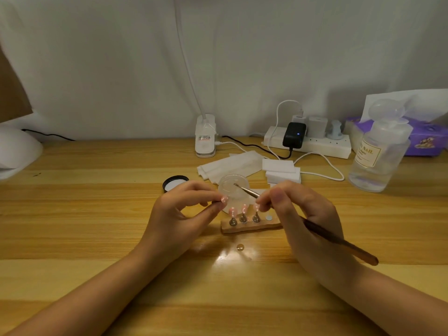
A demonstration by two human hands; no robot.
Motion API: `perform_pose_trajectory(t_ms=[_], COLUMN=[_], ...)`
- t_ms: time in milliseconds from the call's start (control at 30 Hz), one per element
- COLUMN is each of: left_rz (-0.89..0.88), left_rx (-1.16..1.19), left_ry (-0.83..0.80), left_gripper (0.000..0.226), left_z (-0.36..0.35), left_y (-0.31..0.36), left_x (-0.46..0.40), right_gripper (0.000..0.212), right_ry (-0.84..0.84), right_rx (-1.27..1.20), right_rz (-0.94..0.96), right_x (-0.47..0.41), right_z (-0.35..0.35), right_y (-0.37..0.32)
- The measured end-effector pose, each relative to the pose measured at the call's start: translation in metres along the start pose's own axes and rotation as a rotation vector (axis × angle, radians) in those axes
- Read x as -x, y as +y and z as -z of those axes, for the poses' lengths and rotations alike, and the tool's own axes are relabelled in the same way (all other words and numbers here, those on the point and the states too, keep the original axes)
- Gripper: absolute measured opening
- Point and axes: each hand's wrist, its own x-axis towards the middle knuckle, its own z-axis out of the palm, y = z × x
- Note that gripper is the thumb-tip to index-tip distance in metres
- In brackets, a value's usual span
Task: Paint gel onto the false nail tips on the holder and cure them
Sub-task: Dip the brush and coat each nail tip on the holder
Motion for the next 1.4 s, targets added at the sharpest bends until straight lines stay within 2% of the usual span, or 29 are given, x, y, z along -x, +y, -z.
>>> perform_pose_trajectory(t_ms=[167, 267, 367, 533, 733, 867, 1067, 1233, 1400], left_rz=[-0.041, -0.064, -0.078, -0.089, -0.098, -0.09, -0.087, -0.098, -0.101], left_rx=[-0.044, -0.077, -0.104, -0.133, -0.146, -0.113, -0.104, -0.122, -0.106], left_ry=[-0.02, -0.04, -0.05, -0.05, -0.066, -0.047, -0.042, -0.051, -0.041], left_gripper=[0.022, 0.022, 0.02, 0.022, 0.019, 0.022, 0.024, 0.021, 0.024], left_z=[-0.0009, -0.0007, -0.0008, -0.0004, -0.0004, -0.0004, -0.001, -0.001, -0.0011], left_y=[-0.0004, -0.0018, -0.0036, -0.0054, -0.0061, -0.006, -0.0061, -0.0065, -0.0054], left_x=[0.0003, 0.0002, 0.0002, 0.0004, 0.0003, 0.0001, 0.0002, 0.0, 0.0], right_gripper=[0.028, 0.018, 0.022, 0.042, 0.031, 0.036, 0.036, 0.037, 0.038], right_ry=[-0.063, -0.081, -0.089, -0.067, -0.042, -0.063, 0.01, -0.053, -0.003], right_rx=[0.05, 0.065, 0.098, 0.112, 0.032, 0.027, 0.036, 0.057, 0.038], right_rz=[0.073, 0.14, 0.164, 0.133, 0.056, 0.053, 0.097, 0.072, 0.086], right_x=[-0.0004, -0.0011, -0.0021, 0.0017, 0.0002, 0.0011, -0.0004, 0.0007, 0.0021], right_z=[0.0003, -0.0006, -0.0019, -0.0016, -0.0022, -0.0021, -0.0032, -0.0054, -0.0025], right_y=[0.0035, 0.0048, 0.0056, 0.0053, 0.0024, 0.0018, 0.0013, 0.0018, -0.0006])
